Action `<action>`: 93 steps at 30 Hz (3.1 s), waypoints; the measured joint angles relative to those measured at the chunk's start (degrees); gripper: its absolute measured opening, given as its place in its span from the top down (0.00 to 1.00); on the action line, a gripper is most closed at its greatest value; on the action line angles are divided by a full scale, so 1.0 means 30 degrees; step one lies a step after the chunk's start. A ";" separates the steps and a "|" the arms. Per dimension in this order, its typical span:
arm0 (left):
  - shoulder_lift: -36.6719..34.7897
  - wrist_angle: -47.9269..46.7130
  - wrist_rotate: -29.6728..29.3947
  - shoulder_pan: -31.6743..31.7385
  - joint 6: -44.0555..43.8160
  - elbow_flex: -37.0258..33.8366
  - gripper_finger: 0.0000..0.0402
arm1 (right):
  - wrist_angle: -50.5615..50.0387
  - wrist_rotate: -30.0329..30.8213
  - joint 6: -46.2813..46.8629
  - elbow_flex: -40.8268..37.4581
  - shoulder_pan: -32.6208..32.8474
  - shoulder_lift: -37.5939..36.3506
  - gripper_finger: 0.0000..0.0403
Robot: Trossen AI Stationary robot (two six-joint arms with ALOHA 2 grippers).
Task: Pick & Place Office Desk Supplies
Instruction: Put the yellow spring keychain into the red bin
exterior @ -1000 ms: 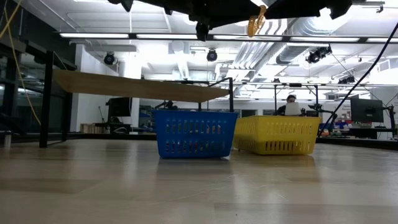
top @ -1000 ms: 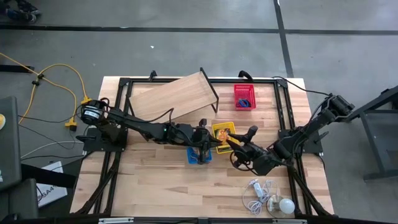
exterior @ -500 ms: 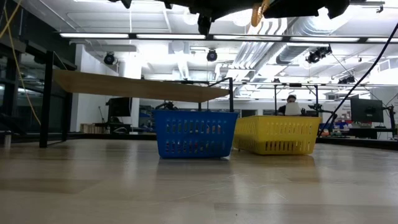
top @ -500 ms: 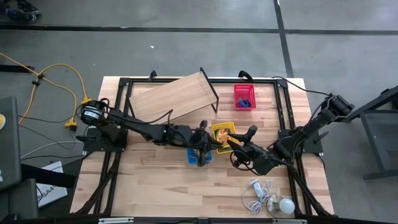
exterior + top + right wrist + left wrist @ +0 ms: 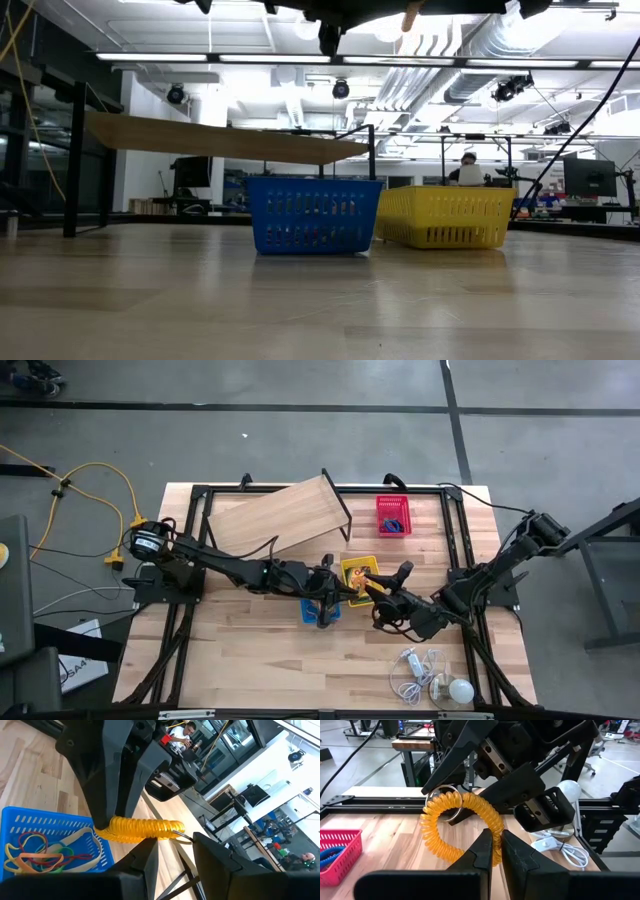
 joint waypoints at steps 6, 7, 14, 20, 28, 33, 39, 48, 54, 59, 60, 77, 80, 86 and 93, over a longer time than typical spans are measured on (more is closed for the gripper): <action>0.0000 -0.0007 -0.0015 -0.0137 0.0000 0.0000 0.95 | -0.0004 0.0834 -0.0019 0.0000 0.0000 0.0000 0.73; 0.0000 -0.0007 -0.0007 -0.0154 -0.0006 0.0000 0.95 | -0.0010 0.1074 -0.0083 0.0000 0.0000 0.0000 0.73; 0.0000 -0.0022 -0.0007 -0.0276 -0.0036 0.0000 0.95 | -0.0021 -0.0691 -0.0489 0.0000 0.0007 0.0000 0.73; 0.0000 -0.0022 0.0008 -0.0366 -0.0095 0.0000 0.95 | -0.0022 -0.1447 -0.0349 0.0000 0.0015 0.0000 0.73; 0.0000 -0.0015 -0.0036 -0.0756 -0.0087 0.0000 0.95 | -0.0022 -0.1007 -0.0292 0.0000 0.0018 0.0000 0.73; 0.0000 -0.0022 -0.0036 -0.0807 -0.0087 0.0000 0.95 | -0.0022 -0.0987 -0.0292 0.0000 0.0015 0.0000 0.73; 0.0000 -0.0027 -0.0025 -0.0807 -0.0087 0.0000 0.95 | -0.0022 -0.1714 -0.0244 0.0000 0.0015 0.0000 0.73; 0.0000 -0.0159 -0.0022 -0.0625 -0.0082 0.0000 0.95 | -0.0025 -0.1412 0.0129 0.0000 0.0290 0.0000 0.73; 0.0000 -0.0158 -0.0022 -0.0620 -0.0107 0.0000 0.95 | -0.0022 -0.1118 0.0079 0.0000 0.0681 0.0000 0.73; 0.0000 -0.0095 0.0000 -0.0618 -0.0180 0.0000 0.95 | -0.0015 -0.1147 0.0075 0.0000 0.0678 0.0000 0.73; 0.0000 -0.0099 0.0000 -0.0618 -0.0186 0.0000 0.95 | -0.0022 -0.1163 0.0079 0.0000 0.0678 0.0000 0.73; 0.0000 -0.0011 0.0557 -0.0618 -0.0590 0.0000 0.95 | 0.0743 -0.3165 0.0065 -0.0015 -0.0415 0.0000 0.73; 0.0000 -0.0015 0.0585 -0.0618 -0.0590 0.0000 0.95 | 0.0736 -0.3172 0.0065 -0.0015 -0.0415 0.0000 0.73; 0.0000 -0.0022 0.0590 -0.0618 -0.0583 0.0000 0.95 | 0.0729 -0.3172 0.0065 -0.0015 -0.0415 0.0000 0.73; 0.0000 -0.0022 0.0576 -0.0618 -0.0583 0.0000 0.95 | 0.0714 -0.3187 0.0057 -0.0015 -0.0415 0.0000 0.80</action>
